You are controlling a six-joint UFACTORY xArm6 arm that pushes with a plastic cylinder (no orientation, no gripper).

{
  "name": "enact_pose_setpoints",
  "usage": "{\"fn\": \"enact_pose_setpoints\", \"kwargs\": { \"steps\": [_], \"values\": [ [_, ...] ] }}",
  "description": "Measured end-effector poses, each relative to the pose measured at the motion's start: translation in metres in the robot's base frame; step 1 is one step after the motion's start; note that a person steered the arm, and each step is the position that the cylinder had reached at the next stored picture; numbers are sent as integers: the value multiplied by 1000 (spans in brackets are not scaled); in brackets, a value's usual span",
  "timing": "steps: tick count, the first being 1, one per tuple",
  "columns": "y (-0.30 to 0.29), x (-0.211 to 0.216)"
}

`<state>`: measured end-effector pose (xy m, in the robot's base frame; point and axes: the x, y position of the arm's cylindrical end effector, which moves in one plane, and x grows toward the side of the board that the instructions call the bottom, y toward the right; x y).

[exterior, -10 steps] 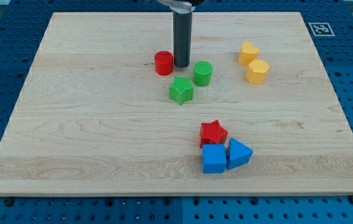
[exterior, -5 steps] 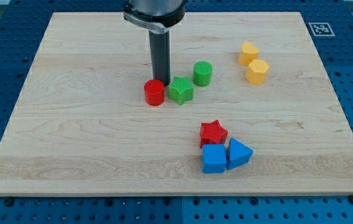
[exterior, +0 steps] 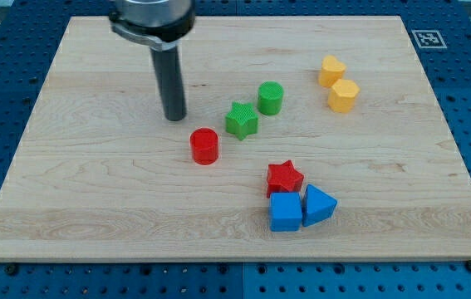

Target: Move red circle diagonally above the red star

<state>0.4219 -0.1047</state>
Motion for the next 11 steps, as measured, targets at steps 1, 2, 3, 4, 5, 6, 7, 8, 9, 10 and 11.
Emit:
{"fn": "enact_pose_setpoints", "kwargs": {
  "steps": [1, 2, 3, 4, 5, 6, 7, 8, 9, 10, 11],
  "values": [
    [-3, 29],
    [11, 56],
    [43, 74],
    [73, 89],
    [55, 78],
    [40, 40],
    [55, 25],
    [82, 38],
    [107, 60],
    [111, 57],
    [125, 37]
  ]
}}
